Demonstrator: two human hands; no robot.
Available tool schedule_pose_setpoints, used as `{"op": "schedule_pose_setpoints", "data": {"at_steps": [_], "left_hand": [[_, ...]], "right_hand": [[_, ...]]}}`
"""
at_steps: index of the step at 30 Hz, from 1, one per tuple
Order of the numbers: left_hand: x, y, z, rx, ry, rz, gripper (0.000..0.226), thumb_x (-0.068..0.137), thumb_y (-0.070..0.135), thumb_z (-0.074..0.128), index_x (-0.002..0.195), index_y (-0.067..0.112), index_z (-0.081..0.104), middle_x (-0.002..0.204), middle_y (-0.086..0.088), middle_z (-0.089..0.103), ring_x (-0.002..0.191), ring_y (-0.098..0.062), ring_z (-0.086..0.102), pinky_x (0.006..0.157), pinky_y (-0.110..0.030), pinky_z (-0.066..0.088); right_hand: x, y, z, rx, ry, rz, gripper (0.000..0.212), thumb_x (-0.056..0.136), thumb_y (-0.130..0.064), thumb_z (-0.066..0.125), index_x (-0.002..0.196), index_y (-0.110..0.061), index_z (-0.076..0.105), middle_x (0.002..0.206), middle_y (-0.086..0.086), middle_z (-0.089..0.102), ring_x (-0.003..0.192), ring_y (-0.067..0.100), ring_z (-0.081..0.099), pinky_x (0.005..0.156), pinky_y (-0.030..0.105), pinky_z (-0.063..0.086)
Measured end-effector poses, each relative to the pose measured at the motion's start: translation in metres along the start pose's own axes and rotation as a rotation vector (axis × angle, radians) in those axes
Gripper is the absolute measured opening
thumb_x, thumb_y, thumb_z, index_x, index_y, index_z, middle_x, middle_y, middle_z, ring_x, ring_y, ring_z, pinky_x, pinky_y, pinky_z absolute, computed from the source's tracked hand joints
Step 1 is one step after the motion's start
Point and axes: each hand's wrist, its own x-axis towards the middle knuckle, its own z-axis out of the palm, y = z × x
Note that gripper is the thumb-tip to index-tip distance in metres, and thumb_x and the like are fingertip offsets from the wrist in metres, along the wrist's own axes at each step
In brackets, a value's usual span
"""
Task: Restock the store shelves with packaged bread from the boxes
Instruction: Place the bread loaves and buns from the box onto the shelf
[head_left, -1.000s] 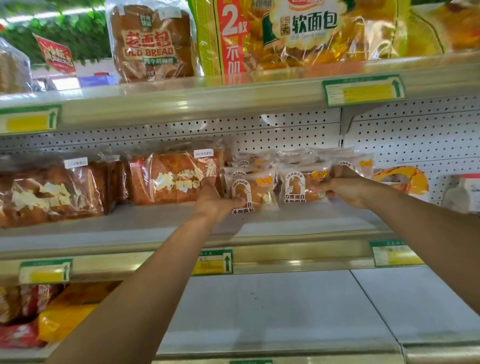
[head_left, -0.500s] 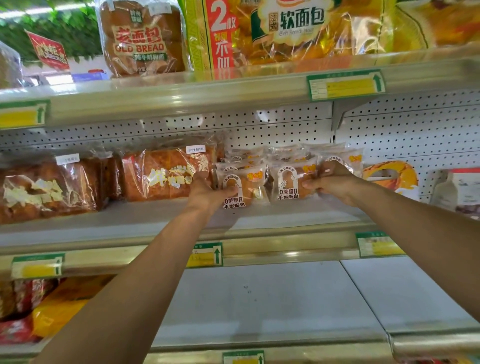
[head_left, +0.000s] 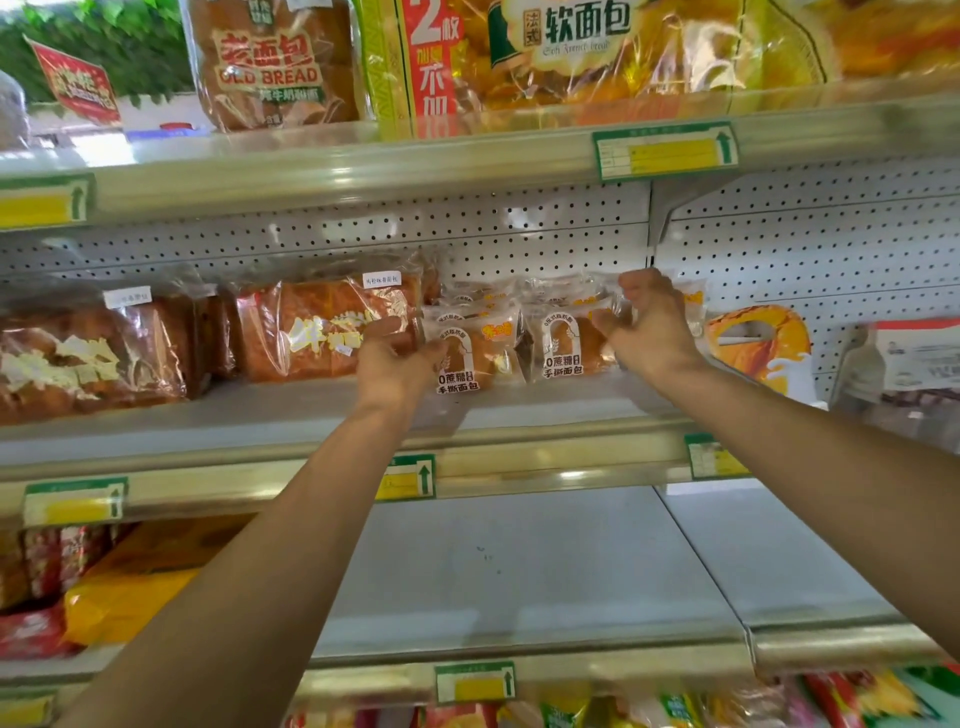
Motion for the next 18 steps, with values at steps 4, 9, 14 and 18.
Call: {"op": "schedule_pose_setpoints", "data": {"at_steps": [4, 9, 14, 18], "left_hand": [[-0.020, 0.000, -0.023, -0.180, 0.076, 0.041, 0.031, 0.092, 0.008, 0.067, 0.119, 0.017, 0.055, 0.107, -0.002, 0.066, 0.100, -0.020, 0.066, 0.098, -0.044, 0.053], [-0.050, -0.001, -0.079, -0.352, 0.074, 0.010, 0.018, 0.094, 0.006, 0.062, 0.109, 0.017, 0.062, 0.091, -0.006, 0.073, 0.072, -0.019, 0.067, 0.066, -0.033, 0.059], [-0.065, -0.019, -0.152, -0.374, 0.106, -0.088, 0.009, 0.096, 0.011, 0.060, 0.100, 0.018, 0.064, 0.089, -0.006, 0.072, 0.071, -0.019, 0.068, 0.064, -0.029, 0.057], [-0.080, -0.042, -0.222, -0.370, 0.186, -0.118, 0.013, 0.093, 0.008, 0.062, 0.102, 0.016, 0.062, 0.084, -0.004, 0.072, 0.067, -0.016, 0.067, 0.060, -0.027, 0.056]], "right_hand": [[-0.023, -0.030, 0.017, 0.167, -0.017, -0.157, 0.021, 0.092, -0.013, 0.062, 0.112, -0.011, 0.059, 0.106, 0.005, 0.063, 0.096, 0.019, 0.060, 0.088, 0.039, 0.052], [-0.067, -0.094, 0.054, 0.370, -0.179, -0.291, 0.008, 0.098, -0.015, 0.053, 0.096, -0.019, 0.060, 0.081, -0.005, 0.063, 0.064, 0.008, 0.061, 0.061, 0.025, 0.052], [-0.119, -0.164, 0.109, 0.568, -0.398, -0.306, 0.025, 0.101, -0.017, 0.048, 0.087, -0.003, 0.064, 0.068, 0.009, 0.065, 0.045, 0.017, 0.056, 0.044, 0.022, 0.044], [-0.167, -0.213, 0.166, 0.734, -0.589, -0.288, 0.030, 0.103, -0.018, 0.045, 0.079, -0.007, 0.061, 0.059, 0.010, 0.060, 0.038, 0.017, 0.050, 0.040, 0.018, 0.037]]}}
